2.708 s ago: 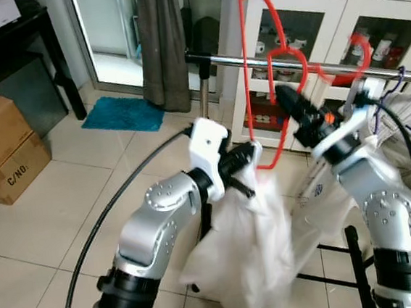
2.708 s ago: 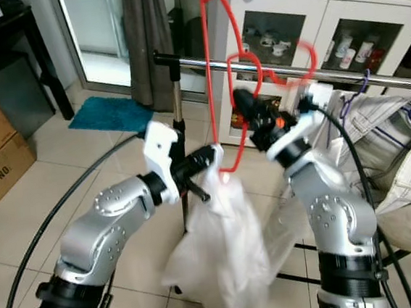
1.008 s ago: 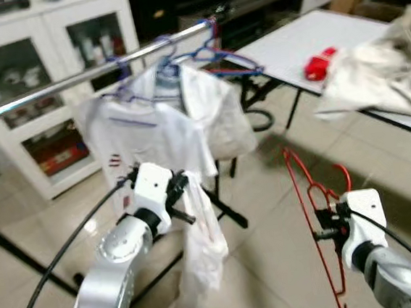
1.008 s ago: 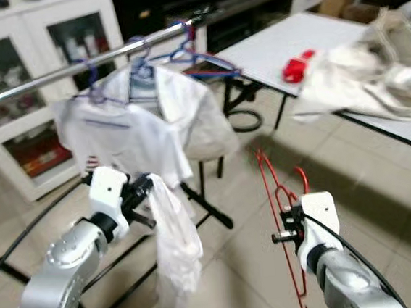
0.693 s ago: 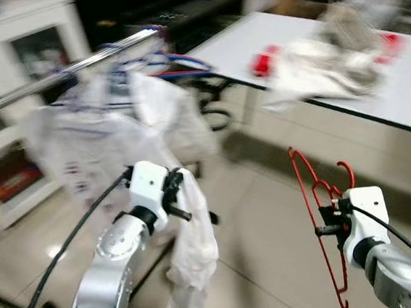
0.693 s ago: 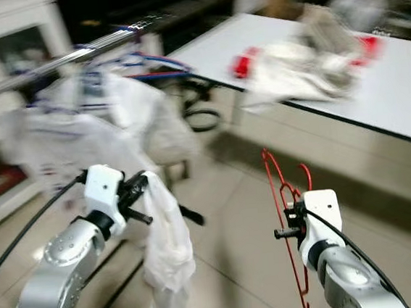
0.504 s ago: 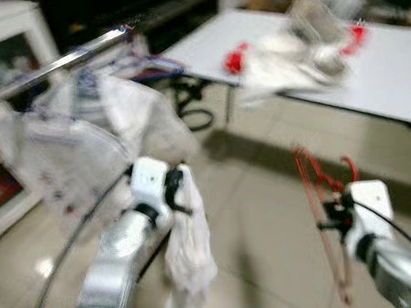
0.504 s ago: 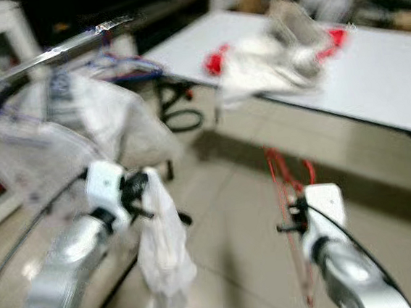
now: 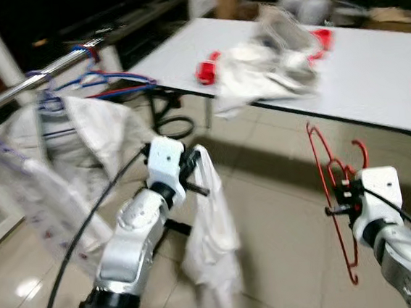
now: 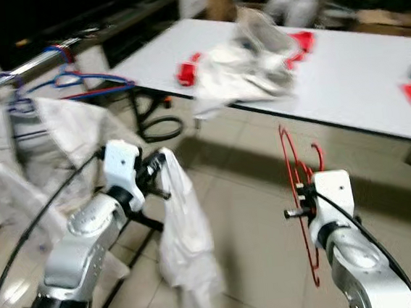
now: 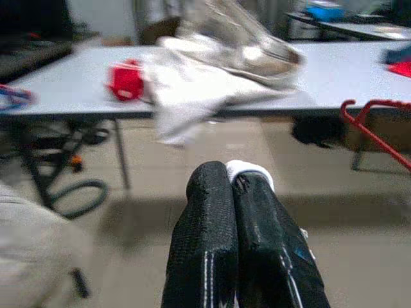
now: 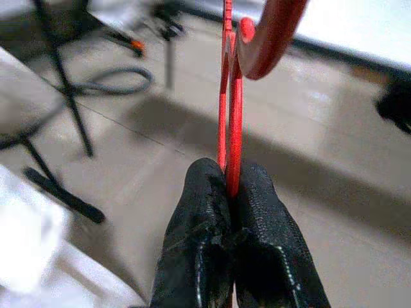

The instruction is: Hang hanger

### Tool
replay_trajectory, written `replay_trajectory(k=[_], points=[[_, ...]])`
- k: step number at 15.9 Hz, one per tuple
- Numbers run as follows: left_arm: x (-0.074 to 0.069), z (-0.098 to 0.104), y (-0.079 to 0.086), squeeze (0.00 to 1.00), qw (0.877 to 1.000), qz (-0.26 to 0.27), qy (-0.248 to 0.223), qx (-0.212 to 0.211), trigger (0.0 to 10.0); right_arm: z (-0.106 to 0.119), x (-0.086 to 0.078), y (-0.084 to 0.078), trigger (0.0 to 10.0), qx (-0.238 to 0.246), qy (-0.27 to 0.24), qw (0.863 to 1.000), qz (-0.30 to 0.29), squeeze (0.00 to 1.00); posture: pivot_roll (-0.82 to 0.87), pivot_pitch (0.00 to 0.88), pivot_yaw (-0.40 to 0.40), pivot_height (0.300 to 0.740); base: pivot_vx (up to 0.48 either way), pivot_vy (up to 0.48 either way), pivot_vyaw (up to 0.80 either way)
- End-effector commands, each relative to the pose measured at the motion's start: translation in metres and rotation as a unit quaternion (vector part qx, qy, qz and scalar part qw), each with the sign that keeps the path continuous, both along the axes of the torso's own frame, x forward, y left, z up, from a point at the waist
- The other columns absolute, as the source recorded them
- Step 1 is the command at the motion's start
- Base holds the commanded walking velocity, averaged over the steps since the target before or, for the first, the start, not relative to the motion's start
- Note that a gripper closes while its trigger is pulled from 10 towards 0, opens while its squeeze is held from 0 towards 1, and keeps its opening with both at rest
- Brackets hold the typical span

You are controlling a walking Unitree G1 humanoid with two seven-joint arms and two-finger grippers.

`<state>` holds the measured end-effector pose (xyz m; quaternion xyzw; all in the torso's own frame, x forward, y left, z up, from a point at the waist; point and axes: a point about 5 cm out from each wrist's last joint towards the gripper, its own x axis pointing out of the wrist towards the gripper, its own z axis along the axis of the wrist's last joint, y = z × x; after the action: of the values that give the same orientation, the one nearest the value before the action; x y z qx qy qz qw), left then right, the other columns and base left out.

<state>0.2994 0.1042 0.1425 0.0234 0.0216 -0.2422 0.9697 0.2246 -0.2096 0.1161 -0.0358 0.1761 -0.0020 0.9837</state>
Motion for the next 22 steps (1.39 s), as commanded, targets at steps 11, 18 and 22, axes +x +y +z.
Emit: replay_trajectory(k=[11, 18, 22], points=[[0.023, 0.044, -0.018, 0.00, 0.996, -0.039, -0.070, -0.029, 10.0, 0.030, 0.003, 0.005, 10.0, 0.033, -0.080, 0.995, 0.058, 0.00, -0.03, 0.000, 0.030, 0.740, 0.428, 0.000, -0.73], [0.068, 0.115, -0.031, 0.00, 0.987, -0.034, -0.144, -0.055, 10.0, 0.083, -0.021, -0.001, 10.0, 0.073, -0.129, 0.946, 0.289, 0.00, -0.02, 0.000, 0.029, 0.740, 0.425, 0.000, -0.33], [0.094, 0.181, -0.027, 0.00, 0.976, -0.024, -0.213, -0.047, 10.0, 0.093, -0.035, -0.010, 10.0, 0.069, -0.079, 0.921, 0.375, 0.00, -0.02, 0.000, 0.045, 0.740, 0.417, 0.000, 0.00]])
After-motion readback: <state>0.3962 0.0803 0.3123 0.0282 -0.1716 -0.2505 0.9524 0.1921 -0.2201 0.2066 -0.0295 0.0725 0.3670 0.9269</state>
